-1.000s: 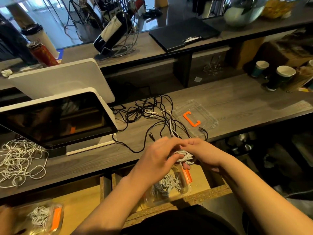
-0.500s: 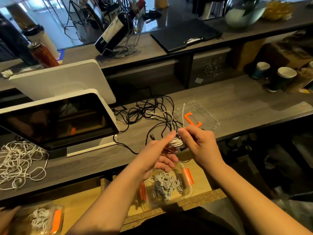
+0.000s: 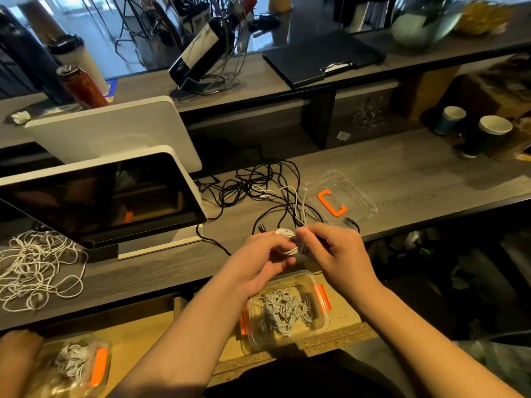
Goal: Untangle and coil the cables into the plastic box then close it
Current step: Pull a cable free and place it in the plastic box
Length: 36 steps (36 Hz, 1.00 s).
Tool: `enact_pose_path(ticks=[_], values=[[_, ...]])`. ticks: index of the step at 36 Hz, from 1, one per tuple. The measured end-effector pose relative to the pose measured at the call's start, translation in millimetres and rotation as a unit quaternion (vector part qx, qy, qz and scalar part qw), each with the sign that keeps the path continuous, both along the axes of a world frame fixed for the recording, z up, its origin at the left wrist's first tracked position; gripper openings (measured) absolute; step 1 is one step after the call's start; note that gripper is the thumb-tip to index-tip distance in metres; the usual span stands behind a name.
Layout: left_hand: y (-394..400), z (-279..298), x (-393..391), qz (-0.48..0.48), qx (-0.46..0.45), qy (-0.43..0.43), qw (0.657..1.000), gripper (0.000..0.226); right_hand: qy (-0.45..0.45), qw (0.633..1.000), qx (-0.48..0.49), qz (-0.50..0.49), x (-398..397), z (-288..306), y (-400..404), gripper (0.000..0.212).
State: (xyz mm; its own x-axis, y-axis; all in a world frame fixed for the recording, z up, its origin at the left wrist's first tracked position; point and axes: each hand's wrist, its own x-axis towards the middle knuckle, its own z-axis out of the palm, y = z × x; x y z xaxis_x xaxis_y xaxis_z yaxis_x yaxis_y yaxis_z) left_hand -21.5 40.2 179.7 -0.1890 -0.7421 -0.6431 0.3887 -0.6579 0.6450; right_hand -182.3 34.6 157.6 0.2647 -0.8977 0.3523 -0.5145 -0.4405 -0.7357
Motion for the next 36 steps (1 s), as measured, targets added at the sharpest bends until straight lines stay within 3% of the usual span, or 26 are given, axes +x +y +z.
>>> enact_pose_path(ticks=[2, 4, 7, 10, 16, 20, 27, 32, 36], values=[[2.1, -0.6, 3.6, -0.027, -0.015, -0.012, 0.999, 0.02, -0.056, 0.992, 0.111, -0.01, 0.5, 1.6, -1.7, 0.028], [6.0, -1.9, 6.5, -0.059, -0.058, -0.08, 0.993, 0.021, -0.118, 0.969, 0.217, -0.011, 1.1, 4.3, -4.1, 0.029], [10.8, -5.4, 8.0, -0.09, -0.144, -0.223, 0.96, 0.022, -0.12, 0.958, 0.261, 0.0, 2.1, 7.6, -3.9, 0.031], [12.7, -6.9, 6.0, -0.078, -0.215, -0.288, 0.93, 0.014, -0.128, 0.956, 0.263, -0.002, 4.7, 8.5, 0.8, 0.034], [15.8, -4.1, -1.7, -0.05, -0.285, -0.306, 0.907, 0.014, -0.118, 0.967, 0.222, -0.041, 9.5, 9.9, 6.4, 0.035], [17.9, -4.1, 1.4, -0.074, -0.329, -0.333, 0.881, 0.017, -0.12, 0.973, 0.186, -0.063, 12.2, 6.9, 11.7, 0.022], [21.8, -5.6, 5.0, -0.129, -0.351, -0.375, 0.848, 0.011, -0.151, 0.97, 0.176, -0.074, 7.4, 3.1, 17.3, 0.026], [25.6, -6.5, 4.3, -0.12, -0.373, -0.383, 0.836, 0.012, -0.078, 0.983, 0.159, -0.045, 3.3, 5.0, 15.7, 0.036], [26.2, -11.1, 6.9, -0.098, -0.411, -0.414, 0.807, 0.016, -0.054, 0.984, 0.166, -0.035, 1.5, 6.8, 12.7, 0.04]])
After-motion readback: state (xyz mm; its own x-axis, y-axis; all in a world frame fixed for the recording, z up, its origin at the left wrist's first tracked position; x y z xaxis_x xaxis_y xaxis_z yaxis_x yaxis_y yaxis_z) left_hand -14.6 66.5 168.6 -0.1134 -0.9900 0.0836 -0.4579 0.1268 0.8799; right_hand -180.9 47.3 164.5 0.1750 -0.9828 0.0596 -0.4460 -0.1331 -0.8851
